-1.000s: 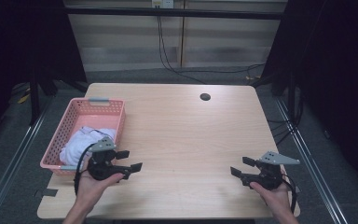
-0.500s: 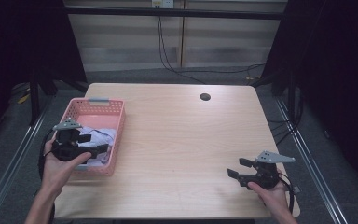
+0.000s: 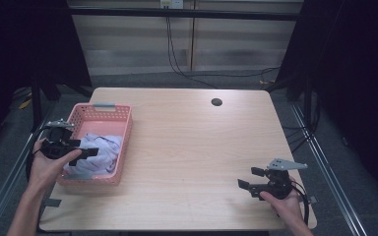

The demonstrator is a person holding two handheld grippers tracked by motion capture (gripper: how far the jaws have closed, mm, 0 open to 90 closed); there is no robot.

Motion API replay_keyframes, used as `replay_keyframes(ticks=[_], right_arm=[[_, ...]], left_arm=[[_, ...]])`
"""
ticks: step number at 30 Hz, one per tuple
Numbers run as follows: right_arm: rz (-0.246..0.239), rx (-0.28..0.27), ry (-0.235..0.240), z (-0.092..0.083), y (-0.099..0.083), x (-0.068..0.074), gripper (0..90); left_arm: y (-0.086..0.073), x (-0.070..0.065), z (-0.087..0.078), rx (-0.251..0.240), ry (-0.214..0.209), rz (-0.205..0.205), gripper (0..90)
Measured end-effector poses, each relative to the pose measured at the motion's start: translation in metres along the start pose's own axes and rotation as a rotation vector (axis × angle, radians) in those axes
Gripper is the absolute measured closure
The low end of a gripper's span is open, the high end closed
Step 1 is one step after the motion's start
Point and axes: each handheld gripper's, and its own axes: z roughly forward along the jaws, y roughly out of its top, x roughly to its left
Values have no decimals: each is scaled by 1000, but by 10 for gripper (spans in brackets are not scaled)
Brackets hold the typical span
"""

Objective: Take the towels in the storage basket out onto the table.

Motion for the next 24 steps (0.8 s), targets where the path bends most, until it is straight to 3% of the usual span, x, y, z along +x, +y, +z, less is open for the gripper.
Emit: replay_keyframes(ticks=[3,6,7,8,9,12,13,14,15,16,17,18,21,24], right_arm=[[1,9,2,2,0,0,204],[-5,11,6,3,1,0,202],[-3,13,3,3,0,1,202],[-1,15,4,3,0,1,200],[0,19,6,4,0,0,197],[0,27,8,4,0,0,188],[0,32,13,5,0,1,188],[0,32,13,5,0,1,188],[-7,30,20,5,0,1,188],[-7,30,19,5,0,1,188],[-9,32,22,5,0,1,188],[-12,31,20,6,0,1,189],[-5,40,23,7,0,1,188],[-16,47,22,8,0,1,189]], left_arm=[[-2,9,11,52,25,-17,165],[-4,13,18,111,10,-21,162],[-4,15,21,141,31,-35,163],[-4,15,21,141,31,-35,160],[-3,16,27,192,53,-31,152],[-2,16,31,217,38,-13,139],[-2,17,38,248,26,-33,114],[-2,17,38,248,26,-33,87],[-2,21,46,289,-3,-52,41],[-2,21,46,289,-3,-52,8],[-1,21,54,328,-10,-62,0],[1,20,55,329,-2,-71,0],[5,18,62,371,14,-49,0],[6,23,67,395,-14,-73,0]])
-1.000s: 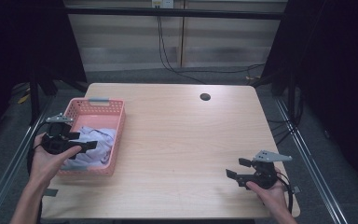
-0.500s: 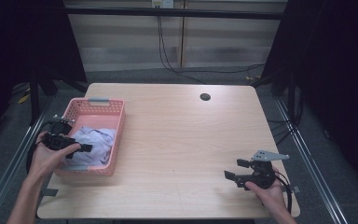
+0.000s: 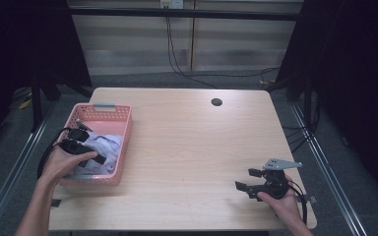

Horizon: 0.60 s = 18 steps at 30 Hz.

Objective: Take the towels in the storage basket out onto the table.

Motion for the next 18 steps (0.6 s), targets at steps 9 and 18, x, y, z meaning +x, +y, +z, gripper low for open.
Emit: replay_keyframes(ticks=[9,18], right_arm=[[-4,4,-2,0,0,1,194],[-18,9,-2,-2,-1,3,209]], left_arm=[[11,-6,13,111,47,39,0],[8,-9,7,90,92,78,298]])
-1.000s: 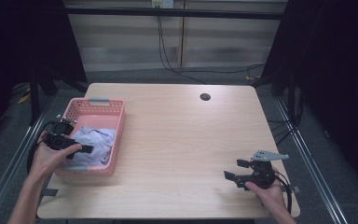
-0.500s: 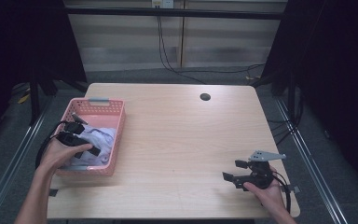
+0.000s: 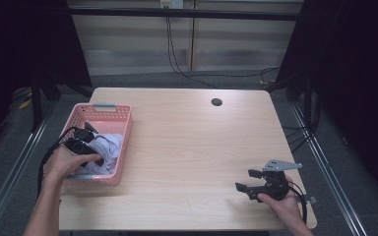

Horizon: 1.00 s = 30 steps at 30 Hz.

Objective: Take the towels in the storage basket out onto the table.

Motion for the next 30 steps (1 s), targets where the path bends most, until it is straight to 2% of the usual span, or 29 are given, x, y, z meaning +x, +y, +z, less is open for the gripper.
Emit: replay_keyframes(ticks=[1,2,3,6,11,14,15,16,18,20,21,22,25,27,29,30], right_arm=[[0,0,0,0,0,0,209],[1,1,-2,1,0,-2,209],[9,5,-4,2,1,-2,209],[4,7,-7,3,1,-2,211],[8,6,-7,2,2,-3,212],[16,8,-12,2,2,-3,212],[17,8,-14,2,2,-3,212],[19,7,-12,2,2,-3,212],[17,6,-14,2,2,-3,212],[17,5,-12,3,2,-4,212],[18,6,-12,3,2,-4,212],[17,5,-11,3,2,-4,212],[16,4,-9,2,2,-3,215],[13,2,-8,2,2,-3,215],[13,1,-14,2,2,-3,214],[14,1,-11,2,2,-3,214]], left_arm=[[-1,1,-1,-11,-8,5,298],[-2,3,-2,-22,-19,-5,345],[-2,4,-3,-21,-26,9,379],[-1,2,-4,-14,-26,11,425],[-1,7,-8,-18,-60,-9,484],[-5,13,-12,-64,-104,-20,553],[-7,15,-12,-78,-122,-37,562],[-8,16,-13,-88,-126,-32,571],[-10,16,-14,-109,-129,-54,583],[-11,17,-17,-135,-130,-40,613],[-11,17,-19,-162,-133,-72,624],[-11,17,-22,-169,-148,-55,633],[-9,14,-26,-161,-143,-36,638],[-8,12,-29,-178,-143,-49,638],[-8,12,-33,-177,-142,-37,638],[-9,12,-34,-192,-142,-54,637]])
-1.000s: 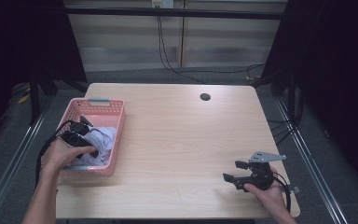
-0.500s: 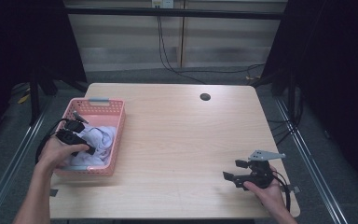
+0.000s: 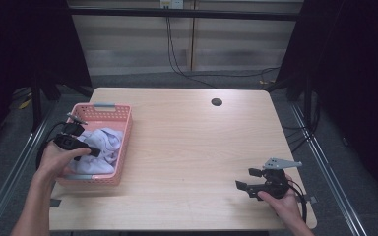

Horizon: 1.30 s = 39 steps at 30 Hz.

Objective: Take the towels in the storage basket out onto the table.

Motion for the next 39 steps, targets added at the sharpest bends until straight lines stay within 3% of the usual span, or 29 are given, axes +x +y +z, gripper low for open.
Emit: replay_keyframes(ticks=[4,6,8,12,16,20,23,28,33,37,39], right_arm=[[4,3,2,0,0,1,214],[3,4,2,0,0,1,214],[3,2,2,0,0,1,215],[5,0,17,0,0,1,224],[6,1,20,0,0,1,230],[4,0,19,1,0,1,230],[4,1,20,1,0,1,230],[4,1,20,1,0,1,229],[8,6,20,1,0,2,230],[8,7,19,1,0,2,229],[12,9,22,1,0,2,230]], left_arm=[[-2,3,-10,-56,-30,-29,637],[-2,4,-16,-66,-38,-18,636],[-4,5,-21,-103,-59,-46,636],[-6,7,-26,-134,-59,-81,635],[-7,9,-33,-146,-87,-76,633],[-5,7,-43,-188,-99,-90,632],[-3,6,-52,-193,-93,-66,631],[-1,5,-66,-207,-105,-65,631],[5,3,-80,-247,-116,-105,631],[8,2,-89,-267,-120,-83,631],[9,2,-93,-283,-123,-97,631]])
